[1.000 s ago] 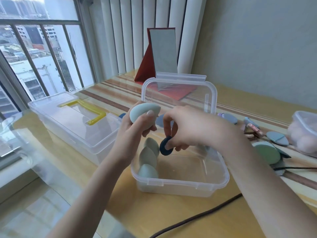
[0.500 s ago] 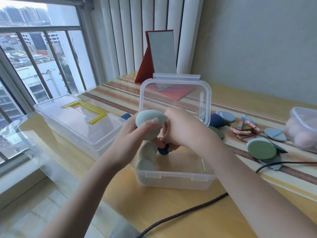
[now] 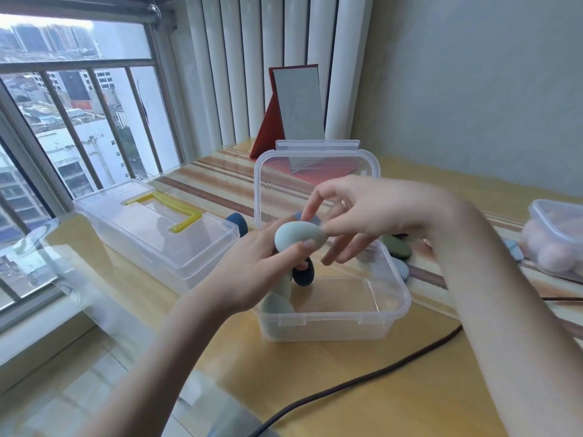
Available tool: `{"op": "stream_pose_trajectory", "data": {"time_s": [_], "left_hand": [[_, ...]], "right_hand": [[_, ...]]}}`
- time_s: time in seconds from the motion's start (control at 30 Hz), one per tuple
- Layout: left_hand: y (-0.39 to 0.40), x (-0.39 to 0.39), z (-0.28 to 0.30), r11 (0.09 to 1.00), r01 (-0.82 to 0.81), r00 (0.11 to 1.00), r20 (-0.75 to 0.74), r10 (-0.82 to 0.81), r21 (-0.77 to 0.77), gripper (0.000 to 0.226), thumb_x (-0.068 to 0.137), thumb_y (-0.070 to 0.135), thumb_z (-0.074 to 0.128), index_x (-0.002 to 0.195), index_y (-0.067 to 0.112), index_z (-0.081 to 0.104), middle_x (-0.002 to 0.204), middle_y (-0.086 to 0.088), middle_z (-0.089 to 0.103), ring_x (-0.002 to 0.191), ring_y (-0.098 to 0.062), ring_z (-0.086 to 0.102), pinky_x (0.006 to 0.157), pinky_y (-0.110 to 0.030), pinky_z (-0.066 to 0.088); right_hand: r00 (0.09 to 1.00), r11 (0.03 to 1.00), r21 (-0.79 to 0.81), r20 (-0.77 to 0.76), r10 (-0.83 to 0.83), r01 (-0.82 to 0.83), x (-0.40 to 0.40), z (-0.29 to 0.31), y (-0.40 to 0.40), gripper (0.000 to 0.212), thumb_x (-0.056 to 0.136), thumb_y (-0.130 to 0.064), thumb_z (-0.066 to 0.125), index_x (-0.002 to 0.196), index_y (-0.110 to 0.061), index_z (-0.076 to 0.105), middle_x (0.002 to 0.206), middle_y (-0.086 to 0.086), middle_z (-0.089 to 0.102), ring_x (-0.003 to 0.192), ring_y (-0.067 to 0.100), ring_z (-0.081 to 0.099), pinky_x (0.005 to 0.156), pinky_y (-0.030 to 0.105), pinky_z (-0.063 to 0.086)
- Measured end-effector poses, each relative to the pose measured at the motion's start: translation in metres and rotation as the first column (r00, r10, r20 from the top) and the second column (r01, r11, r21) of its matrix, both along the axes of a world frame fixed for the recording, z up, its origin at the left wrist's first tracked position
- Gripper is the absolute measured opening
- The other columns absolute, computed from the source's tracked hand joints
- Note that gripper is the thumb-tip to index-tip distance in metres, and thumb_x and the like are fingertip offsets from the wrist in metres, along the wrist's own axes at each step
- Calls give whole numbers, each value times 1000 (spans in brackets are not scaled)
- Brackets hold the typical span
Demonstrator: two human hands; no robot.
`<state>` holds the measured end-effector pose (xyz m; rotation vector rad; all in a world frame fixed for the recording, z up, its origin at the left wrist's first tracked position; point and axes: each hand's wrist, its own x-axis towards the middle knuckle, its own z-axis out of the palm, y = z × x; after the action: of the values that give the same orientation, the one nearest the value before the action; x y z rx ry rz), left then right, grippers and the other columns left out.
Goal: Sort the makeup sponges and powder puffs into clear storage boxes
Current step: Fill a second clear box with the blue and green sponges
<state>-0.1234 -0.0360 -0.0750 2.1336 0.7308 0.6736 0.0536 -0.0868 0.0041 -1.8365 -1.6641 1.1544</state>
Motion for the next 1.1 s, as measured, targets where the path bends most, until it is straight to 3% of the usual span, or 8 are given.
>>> {"op": "stream_pose_trajectory", "data": {"time_s": [0.13,0.27,0.43,0.6,0.77,0.9,1.0,1.1], "left_hand": [[-2,0,1,1000,-8,1000,-15,8,-2,52,70,71,37,101,35,59,87,12,70,82,-1,63,79,-30,51],[-3,-1,1,999,-1,999,-53,3,44,57,73,78,30,104,38,57,90,15,68,85,2,60,78,-24,48],[-1,-1,-2,998,24,1000,-4,-24,57,64,83,72,16,88,20,51,84,6,64,89,-15,58,84,-39,46],[0,3,-4,997,-22,1000,3,22,75,57,85,71,10,82,30,48,81,6,63,87,-14,58,81,-37,46],[-2,3,-3,995,-29,999,-12,31,100,59,87,69,15,87,20,49,88,-1,61,81,-10,54,77,-35,46],[-4,4,-1,996,-12,1000,9,12,93,65,84,69,18,87,13,50,89,-3,59,86,-19,55,82,-42,46],[-4,3,0,998,-13,1000,-5,14,55,62,81,71,22,87,16,50,89,-1,59,85,-16,54,81,-40,45],[-3,3,1,1000,-18,998,-63,19,15,42,75,67,44,90,28,50,93,9,61,86,-8,56,78,-34,48]], "right_hand": [[977,990,7,-163,140,-141,5,7,-8,20,94,-5,55,111,-15,61,99,12,74,89,25,73,70,32,60],[963,996,76,-260,71,-53,7,-2,-1,19,84,-4,72,102,-7,66,87,10,73,86,25,73,72,32,60],[999,997,63,-13,45,-44,25,-8,-1,25,76,-8,80,95,-13,65,97,7,68,71,8,70,62,20,54],[994,996,-31,71,87,-85,15,-22,1,26,73,-11,82,91,-14,63,93,5,67,67,6,69,62,17,53],[981,995,-2,171,94,-95,-1,-28,5,30,72,-9,82,91,-18,61,89,1,63,58,1,64,52,10,46],[933,985,49,330,140,-164,-14,-36,6,30,72,-16,81,90,-24,58,87,0,65,66,7,62,55,15,47],[954,984,86,270,130,-158,-17,-37,6,29,71,-10,80,77,-28,58,74,-9,64,61,1,61,54,12,45],[988,994,63,138,76,-85,-14,-38,7,23,71,0,78,82,-16,66,71,-7,64,53,-5,61,48,8,44]]}}
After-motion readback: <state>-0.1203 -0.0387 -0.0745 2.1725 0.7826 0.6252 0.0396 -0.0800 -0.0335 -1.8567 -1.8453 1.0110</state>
